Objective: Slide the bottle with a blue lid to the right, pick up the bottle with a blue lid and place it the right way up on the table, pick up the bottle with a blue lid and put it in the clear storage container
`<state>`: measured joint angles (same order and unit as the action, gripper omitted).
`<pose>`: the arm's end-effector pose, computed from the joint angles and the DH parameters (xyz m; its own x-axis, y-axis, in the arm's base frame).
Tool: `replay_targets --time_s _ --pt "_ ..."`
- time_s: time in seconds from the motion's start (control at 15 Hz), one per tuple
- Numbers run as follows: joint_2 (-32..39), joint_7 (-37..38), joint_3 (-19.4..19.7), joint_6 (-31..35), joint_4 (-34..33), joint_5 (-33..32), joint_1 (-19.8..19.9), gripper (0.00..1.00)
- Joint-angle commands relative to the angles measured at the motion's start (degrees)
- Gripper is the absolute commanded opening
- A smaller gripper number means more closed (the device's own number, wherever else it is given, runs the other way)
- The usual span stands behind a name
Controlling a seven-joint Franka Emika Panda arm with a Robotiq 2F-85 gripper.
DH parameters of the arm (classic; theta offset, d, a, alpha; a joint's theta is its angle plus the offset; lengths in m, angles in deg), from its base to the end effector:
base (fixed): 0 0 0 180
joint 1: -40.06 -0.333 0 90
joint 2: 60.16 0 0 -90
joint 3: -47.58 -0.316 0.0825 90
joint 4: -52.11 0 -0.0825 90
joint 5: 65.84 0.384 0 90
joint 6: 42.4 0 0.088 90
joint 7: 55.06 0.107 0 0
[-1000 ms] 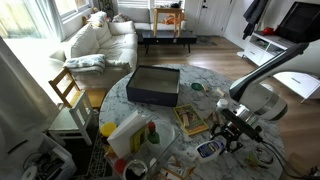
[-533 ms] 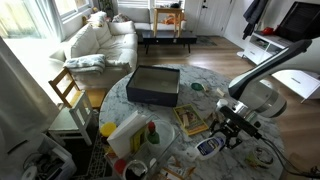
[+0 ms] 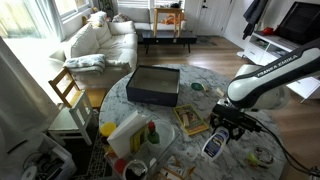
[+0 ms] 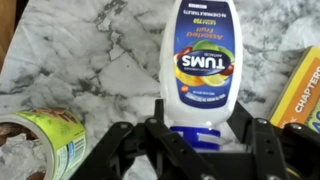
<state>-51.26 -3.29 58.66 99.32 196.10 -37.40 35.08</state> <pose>0.4415 -0.0513 0.2074 0.1248 -0.9492 -0.2889 -0.9875 -0.1470 0.0565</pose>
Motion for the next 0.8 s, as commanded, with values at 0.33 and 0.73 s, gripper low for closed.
replay_targets --time_s 0.33,0.73 --pt "-7.5 21.0 0.4 -1.0 -0.5 -37.8 -5.7 0.39" --pt "-10.8 22.5 -6.4 1.1 1.9 -43.1 -1.3 0.39"
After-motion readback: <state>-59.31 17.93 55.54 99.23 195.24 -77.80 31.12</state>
